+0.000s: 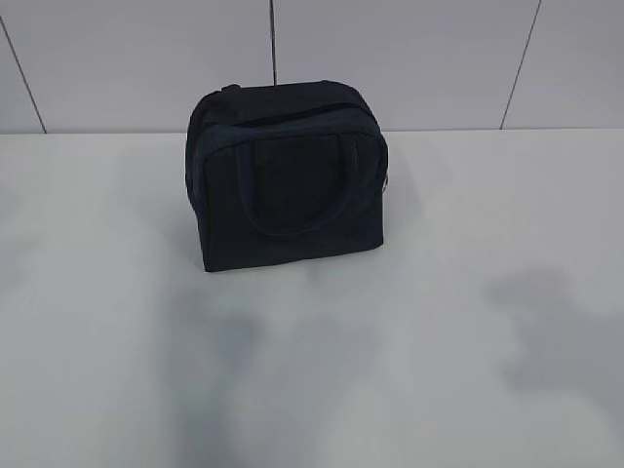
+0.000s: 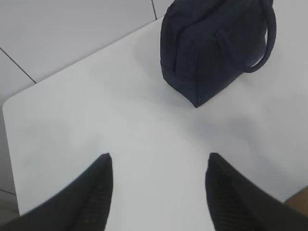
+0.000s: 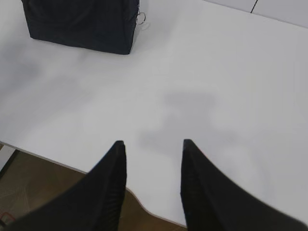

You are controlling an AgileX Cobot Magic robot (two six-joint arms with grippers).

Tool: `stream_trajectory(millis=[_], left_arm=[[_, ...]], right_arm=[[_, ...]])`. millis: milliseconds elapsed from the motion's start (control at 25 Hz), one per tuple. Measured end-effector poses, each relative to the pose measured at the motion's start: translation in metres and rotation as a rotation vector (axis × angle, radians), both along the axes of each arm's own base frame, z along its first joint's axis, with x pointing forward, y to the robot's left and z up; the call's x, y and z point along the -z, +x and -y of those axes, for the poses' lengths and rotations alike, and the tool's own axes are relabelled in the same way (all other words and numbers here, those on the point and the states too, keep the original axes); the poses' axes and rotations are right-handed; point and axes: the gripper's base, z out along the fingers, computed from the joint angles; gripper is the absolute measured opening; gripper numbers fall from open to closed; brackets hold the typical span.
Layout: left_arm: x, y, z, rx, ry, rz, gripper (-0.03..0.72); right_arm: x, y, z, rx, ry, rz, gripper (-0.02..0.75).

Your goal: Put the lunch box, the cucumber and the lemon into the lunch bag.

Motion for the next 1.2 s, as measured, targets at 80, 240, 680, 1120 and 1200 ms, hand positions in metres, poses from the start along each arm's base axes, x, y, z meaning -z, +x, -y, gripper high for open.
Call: stream_trajectory(millis=[80, 240, 680, 1120, 1200], left_arm=[[0.004, -0.014, -0.003, -0.003, -0.011, -0.002, 0.442], [0.009, -0.035, -0.007, -0.008, -0.016, -0.057, 0.438], [0.035, -0.079, -0.022, -0.088, -0.03, -0.035, 0.436], [0.049, -0.099, -0.031, -0.129, -0.005, -0.054, 0.435], [0.05, -0.102, -0.031, -0.137, -0.018, -0.047, 0.435]], right_arm=[[0.006, -0.002, 0.0, 0.008, 0.013, -0.01, 0.295], [0.017, -0.006, 0.0, 0.018, 0.034, -0.022, 0.295], [0.033, -0.033, 0.003, 0.045, 0.077, 0.001, 0.295], [0.048, -0.046, 0.009, 0.091, 0.075, 0.018, 0.313], [0.053, -0.047, 0.009, 0.098, 0.081, 0.01, 0.314]])
